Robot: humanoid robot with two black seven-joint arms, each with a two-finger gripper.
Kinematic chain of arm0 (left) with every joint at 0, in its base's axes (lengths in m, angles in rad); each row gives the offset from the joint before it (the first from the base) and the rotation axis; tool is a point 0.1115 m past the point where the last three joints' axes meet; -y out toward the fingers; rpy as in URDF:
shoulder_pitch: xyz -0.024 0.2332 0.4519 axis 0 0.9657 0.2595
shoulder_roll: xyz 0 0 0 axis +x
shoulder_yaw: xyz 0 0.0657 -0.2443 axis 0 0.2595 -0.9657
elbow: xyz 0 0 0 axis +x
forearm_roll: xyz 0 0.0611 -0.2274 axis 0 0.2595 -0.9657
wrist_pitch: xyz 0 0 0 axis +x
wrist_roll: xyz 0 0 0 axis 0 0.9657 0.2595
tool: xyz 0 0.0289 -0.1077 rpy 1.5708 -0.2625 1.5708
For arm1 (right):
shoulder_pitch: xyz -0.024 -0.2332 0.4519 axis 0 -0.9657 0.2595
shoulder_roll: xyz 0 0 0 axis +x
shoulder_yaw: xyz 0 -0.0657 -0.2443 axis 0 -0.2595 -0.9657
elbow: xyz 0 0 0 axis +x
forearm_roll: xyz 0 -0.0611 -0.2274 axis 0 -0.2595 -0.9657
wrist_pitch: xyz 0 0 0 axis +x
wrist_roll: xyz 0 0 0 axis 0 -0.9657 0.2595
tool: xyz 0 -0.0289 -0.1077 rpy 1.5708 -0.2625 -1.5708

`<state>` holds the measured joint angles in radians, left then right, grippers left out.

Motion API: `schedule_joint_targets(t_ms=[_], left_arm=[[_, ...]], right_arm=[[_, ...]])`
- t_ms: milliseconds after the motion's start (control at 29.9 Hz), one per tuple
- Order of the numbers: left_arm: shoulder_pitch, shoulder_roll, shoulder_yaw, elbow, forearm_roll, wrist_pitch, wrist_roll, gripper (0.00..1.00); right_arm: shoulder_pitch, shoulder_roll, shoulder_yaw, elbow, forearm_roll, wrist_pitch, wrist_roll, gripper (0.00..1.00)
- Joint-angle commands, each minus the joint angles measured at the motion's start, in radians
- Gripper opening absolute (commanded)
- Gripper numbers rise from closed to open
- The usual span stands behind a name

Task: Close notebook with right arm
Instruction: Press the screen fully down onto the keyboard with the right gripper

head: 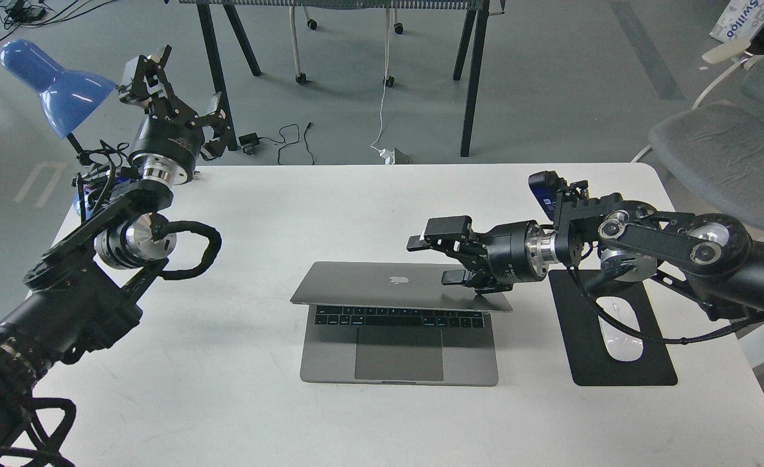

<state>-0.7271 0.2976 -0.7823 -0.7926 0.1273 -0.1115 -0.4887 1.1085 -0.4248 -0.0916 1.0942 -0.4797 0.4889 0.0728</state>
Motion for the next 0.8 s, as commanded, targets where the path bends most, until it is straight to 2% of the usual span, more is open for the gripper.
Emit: schedule_joint_targets(t_ms=[0,234,770], left_arm=[[0.0,0.0,0.0,0.001,0.0,0.001,0.0,1.0],[0.0,0.0,0.0,0.001,0.0,0.001,0.0,1.0],[0.0,0.0,0.0,0.001,0.0,0.0,0.0,1.0]], right_arm=[[-0.012,0.001,-0.011,0.001,-0.01,0.0,-0.011,1.0],[-0.061,0.02,-0.013,-0.008,-0.094,0.0,-0.021,1.0],[-0.105,0.034,-0.057,-0.014,-0.134,0.0,-0.024,1.0]])
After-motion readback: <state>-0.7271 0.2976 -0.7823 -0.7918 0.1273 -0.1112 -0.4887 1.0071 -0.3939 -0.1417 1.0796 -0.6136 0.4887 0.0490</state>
